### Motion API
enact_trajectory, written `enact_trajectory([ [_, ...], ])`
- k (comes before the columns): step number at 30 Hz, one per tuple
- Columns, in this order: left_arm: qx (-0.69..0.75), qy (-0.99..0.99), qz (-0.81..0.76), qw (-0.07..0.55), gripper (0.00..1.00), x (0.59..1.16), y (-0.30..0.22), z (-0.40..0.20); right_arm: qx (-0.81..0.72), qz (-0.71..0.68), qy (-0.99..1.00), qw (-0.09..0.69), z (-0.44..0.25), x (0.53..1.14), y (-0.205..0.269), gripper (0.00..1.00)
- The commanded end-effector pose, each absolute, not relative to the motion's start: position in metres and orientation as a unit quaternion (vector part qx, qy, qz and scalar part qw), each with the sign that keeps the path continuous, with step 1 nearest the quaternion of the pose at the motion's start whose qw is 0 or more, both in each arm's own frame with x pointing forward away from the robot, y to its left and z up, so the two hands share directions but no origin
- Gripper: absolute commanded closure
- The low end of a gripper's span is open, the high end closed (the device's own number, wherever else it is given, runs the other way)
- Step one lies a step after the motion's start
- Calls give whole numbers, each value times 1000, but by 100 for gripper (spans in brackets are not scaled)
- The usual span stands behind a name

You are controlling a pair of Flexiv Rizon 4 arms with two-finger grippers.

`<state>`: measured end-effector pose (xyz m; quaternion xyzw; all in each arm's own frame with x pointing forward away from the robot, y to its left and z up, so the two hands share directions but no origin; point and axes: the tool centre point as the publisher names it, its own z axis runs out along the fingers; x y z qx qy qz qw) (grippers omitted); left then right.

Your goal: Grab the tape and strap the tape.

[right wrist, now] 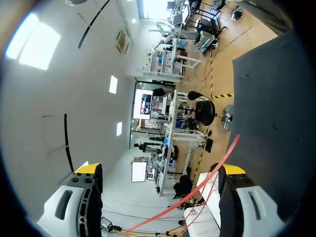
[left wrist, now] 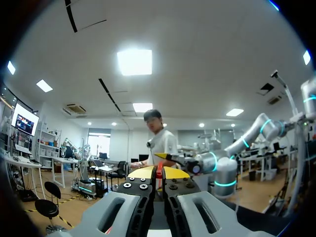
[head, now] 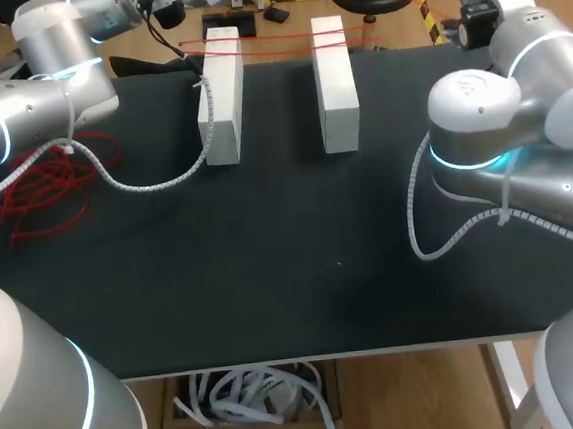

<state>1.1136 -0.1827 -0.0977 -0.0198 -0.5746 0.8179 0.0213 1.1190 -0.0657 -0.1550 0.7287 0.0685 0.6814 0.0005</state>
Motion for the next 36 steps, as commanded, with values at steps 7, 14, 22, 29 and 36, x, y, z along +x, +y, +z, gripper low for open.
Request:
enact_trajectory([
  [7, -21, -574, 818, 22, 100, 1114, -183, -98, 720, 689, 76, -11, -158, 1121, -64, 0],
  [14, -21, -574, 818, 22, 100, 1114, -183, -98, 719, 690, 81, -17, -158, 1118, -58, 0],
  [22, -21, -574, 818, 22, 100, 1114, -183, -98, 726, 683, 81, -14, -162, 1113, -60, 15],
  [29, -21, -574, 818, 22, 100, 1114, -183, -98, 733, 675, 82, -6, -168, 1106, -64, 53],
  [36, -21, -574, 818, 22, 100, 1114, -183, -98, 735, 673, 81, -7, -169, 1104, -65, 60],
])
